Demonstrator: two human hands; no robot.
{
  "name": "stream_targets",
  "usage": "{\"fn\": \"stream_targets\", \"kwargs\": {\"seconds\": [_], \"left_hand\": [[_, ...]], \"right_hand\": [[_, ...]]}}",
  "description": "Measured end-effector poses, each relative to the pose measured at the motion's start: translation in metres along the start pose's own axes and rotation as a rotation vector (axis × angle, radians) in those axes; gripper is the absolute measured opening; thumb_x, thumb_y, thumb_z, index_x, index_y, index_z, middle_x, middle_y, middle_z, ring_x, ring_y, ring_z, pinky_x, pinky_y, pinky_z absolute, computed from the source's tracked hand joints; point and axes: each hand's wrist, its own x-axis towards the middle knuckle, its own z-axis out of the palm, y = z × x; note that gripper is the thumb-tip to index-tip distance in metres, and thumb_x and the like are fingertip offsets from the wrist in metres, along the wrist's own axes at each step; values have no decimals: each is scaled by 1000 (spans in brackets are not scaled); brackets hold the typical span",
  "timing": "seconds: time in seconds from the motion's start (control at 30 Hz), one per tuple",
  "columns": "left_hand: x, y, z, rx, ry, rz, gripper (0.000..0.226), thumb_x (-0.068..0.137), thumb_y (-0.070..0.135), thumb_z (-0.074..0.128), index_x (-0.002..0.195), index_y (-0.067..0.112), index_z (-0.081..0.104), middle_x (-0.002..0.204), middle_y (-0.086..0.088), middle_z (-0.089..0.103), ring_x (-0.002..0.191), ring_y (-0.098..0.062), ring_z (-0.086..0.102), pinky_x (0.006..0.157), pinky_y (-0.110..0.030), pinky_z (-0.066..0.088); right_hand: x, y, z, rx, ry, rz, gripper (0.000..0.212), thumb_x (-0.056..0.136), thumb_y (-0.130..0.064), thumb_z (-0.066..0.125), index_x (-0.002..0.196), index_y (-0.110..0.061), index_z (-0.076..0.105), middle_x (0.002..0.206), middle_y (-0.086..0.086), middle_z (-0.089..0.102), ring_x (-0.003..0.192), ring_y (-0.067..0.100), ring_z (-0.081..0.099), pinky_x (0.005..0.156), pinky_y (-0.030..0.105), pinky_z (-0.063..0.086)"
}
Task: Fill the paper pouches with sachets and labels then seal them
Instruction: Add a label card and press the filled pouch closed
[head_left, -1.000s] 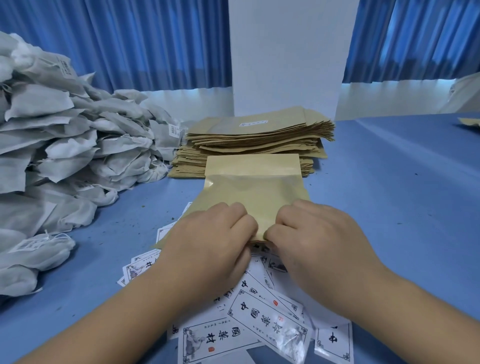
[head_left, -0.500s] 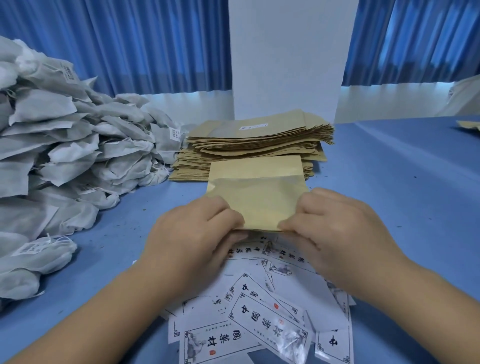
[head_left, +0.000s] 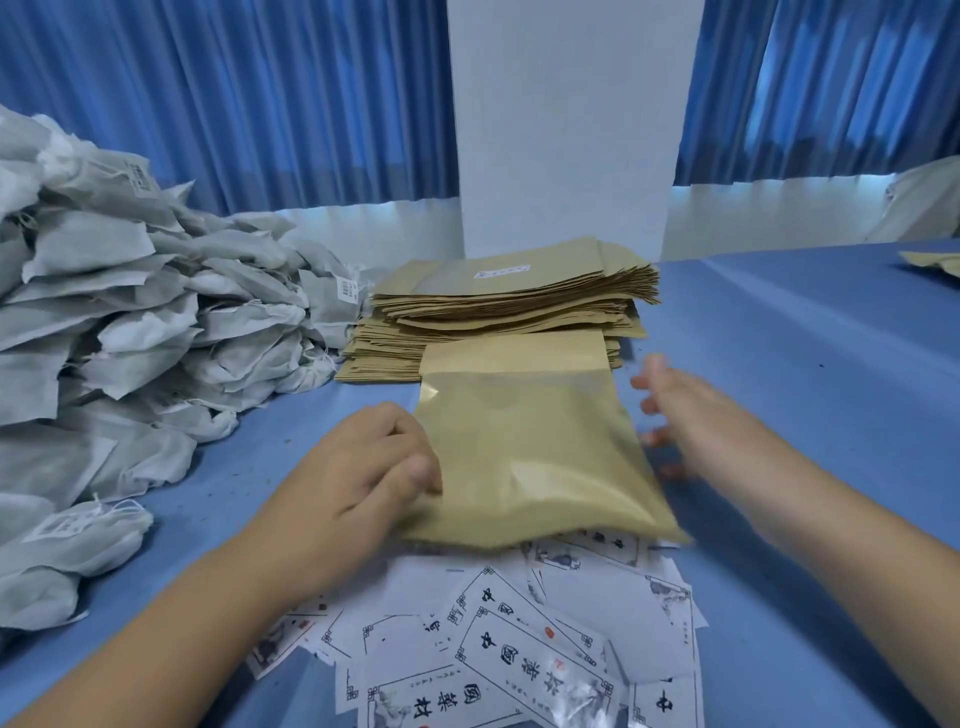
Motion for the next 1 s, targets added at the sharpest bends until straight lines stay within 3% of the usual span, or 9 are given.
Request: {"fn": "stream_targets", "kwargs": {"seconds": [0.13, 0.23, 0.4, 0.57, 0.67, 0.73, 0.8, 0.9, 1.0], "left_hand": [[0, -9, 7, 5, -176, -220, 40, 71, 73, 57, 103, 49, 54, 112, 27, 44, 106, 4, 48, 88, -21, 39], [-1, -9, 8, 73, -278, -202, 66, 59, 80, 58, 117, 53, 41, 122, 34, 33, 114, 10, 40, 96, -22, 38], [-1, -2, 7, 143, -289, -170, 81, 55, 87, 55, 126, 55, 31, 130, 37, 22, 123, -3, 39, 102, -32, 38], [0, -2, 6, 64, -201, -262, 94, 46, 90, 60, 127, 68, 19, 131, 46, 17, 123, 1, 37, 96, -29, 40], [6, 0, 4, -205, -30, -408, 101, 40, 83, 71, 130, 64, 28, 129, 42, 35, 118, 17, 42, 85, -15, 42], [16, 1, 5, -513, 134, -541, 90, 45, 63, 83, 126, 55, 44, 119, 27, 57, 101, 8, 61, 77, -18, 49], [32, 6, 11, -902, 260, -638, 62, 63, 30, 84, 121, 28, 62, 100, 8, 73, 82, -9, 71, 65, -24, 56], [65, 31, 31, -1345, 240, -736, 13, 76, 14, 68, 84, 7, 75, 84, -10, 74, 68, -19, 72, 47, -20, 54], [103, 62, 59, -1493, 68, -808, 11, 89, 11, 57, 92, 2, 63, 84, -19, 72, 64, -27, 72, 44, -23, 55]], "right_hand": [[1, 11, 7, 254, -50, 185, 57, 79, -32, 74, 128, -23, 47, 113, 3, 62, 87, 20, 71, 77, 35, 58], [2, 6, 4, 579, -60, 244, 55, 82, -6, 71, 130, -9, 46, 110, 12, 69, 87, 26, 72, 71, 35, 57], [-9, -1, 5, 488, -455, 269, 39, 76, -14, 68, 114, -6, 66, 107, 11, 72, 92, 24, 71, 67, 28, 58], [-16, -9, -7, 561, -461, 181, 35, 71, -10, 68, 106, -6, 70, 108, 13, 72, 89, 26, 72, 65, 30, 58], [-20, -12, -23, 601, -401, 78, 29, 69, -10, 74, 98, -12, 75, 104, 12, 73, 86, 26, 73, 60, 30, 57], [-15, -10, -32, 672, -313, 57, 33, 68, -13, 73, 101, -8, 73, 102, 12, 73, 81, 24, 73, 57, 29, 56], [-5, -8, -41, 755, -236, 66, 32, 71, -16, 69, 102, -7, 72, 99, 11, 74, 77, 22, 73, 54, 28, 56], [11, -3, -55, 829, -146, 81, 19, 73, -16, 68, 88, -8, 76, 93, 8, 75, 76, 18, 73, 58, 27, 57], [22, 12, -76, 866, -91, 89, 26, 71, -16, 70, 95, -7, 72, 94, 7, 74, 78, 17, 72, 60, 26, 57]]}}
